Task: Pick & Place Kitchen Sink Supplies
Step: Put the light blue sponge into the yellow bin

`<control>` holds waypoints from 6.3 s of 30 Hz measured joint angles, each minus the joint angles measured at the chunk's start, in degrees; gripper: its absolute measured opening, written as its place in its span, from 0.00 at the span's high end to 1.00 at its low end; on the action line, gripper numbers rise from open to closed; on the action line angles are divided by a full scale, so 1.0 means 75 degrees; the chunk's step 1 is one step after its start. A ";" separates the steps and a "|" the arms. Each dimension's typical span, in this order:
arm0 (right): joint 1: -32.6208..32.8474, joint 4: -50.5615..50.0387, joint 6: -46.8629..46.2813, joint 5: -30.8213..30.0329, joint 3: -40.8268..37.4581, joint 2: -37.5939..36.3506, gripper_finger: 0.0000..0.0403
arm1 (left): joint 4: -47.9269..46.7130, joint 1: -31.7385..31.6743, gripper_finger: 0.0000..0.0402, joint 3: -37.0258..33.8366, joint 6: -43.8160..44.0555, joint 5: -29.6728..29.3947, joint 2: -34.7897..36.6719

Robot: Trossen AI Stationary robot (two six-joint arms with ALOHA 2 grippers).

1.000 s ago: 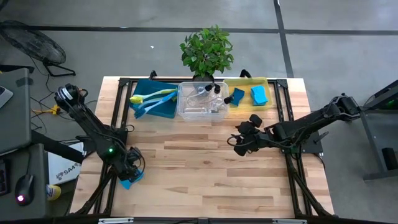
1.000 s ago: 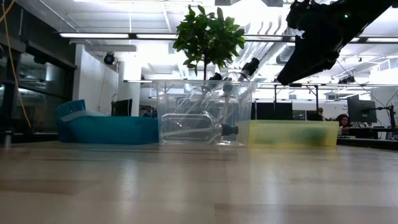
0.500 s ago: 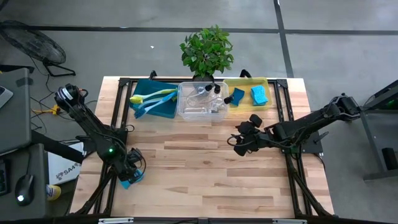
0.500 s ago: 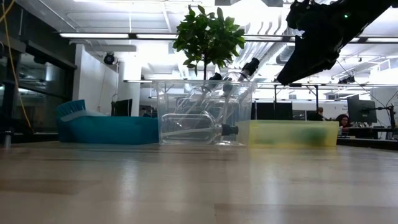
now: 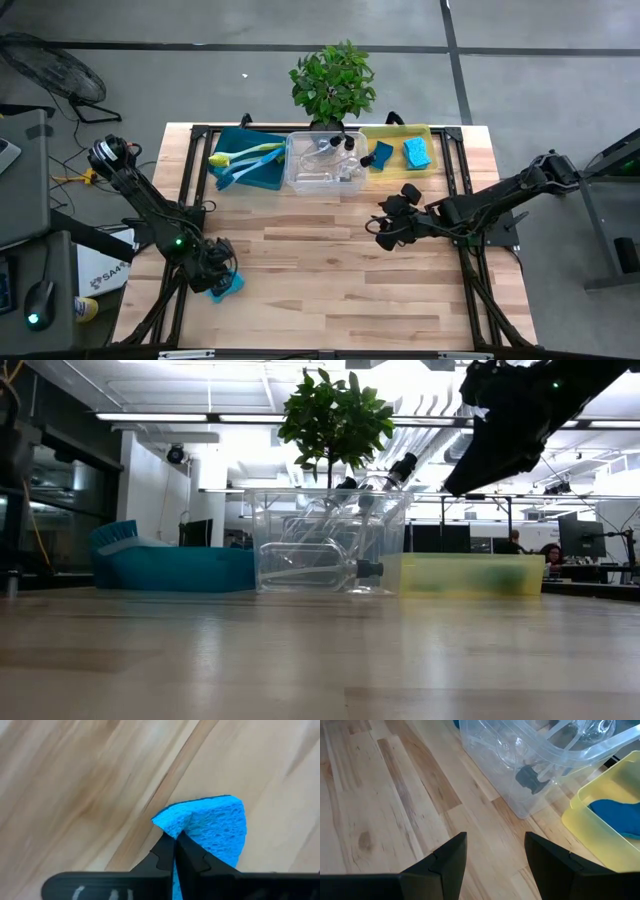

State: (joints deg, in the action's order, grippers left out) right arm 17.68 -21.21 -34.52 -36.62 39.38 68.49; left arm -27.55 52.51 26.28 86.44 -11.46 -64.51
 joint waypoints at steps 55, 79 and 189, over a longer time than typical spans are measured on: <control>0.0017 1.1600 0.6416 -0.1323 0.0068 0.4187 0.52 | 1.2957 -0.5095 1.00 0.0006 -1.0895 -0.3962 -0.0686; -0.0748 1.2928 0.8027 -0.0326 0.1095 0.4806 0.52 | 1.5617 -0.5718 1.00 0.0192 -1.0341 -0.3518 -0.2300; -0.4776 0.3952 0.0231 -0.0488 -0.2977 -0.3182 1.00 | 1.1847 -0.4316 0.36 -0.2882 -1.3129 -0.1123 0.2652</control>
State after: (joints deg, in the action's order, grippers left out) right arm -18.14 8.43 -32.79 -40.28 17.05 44.63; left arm 61.30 20.14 4.67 -12.02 -19.88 -44.62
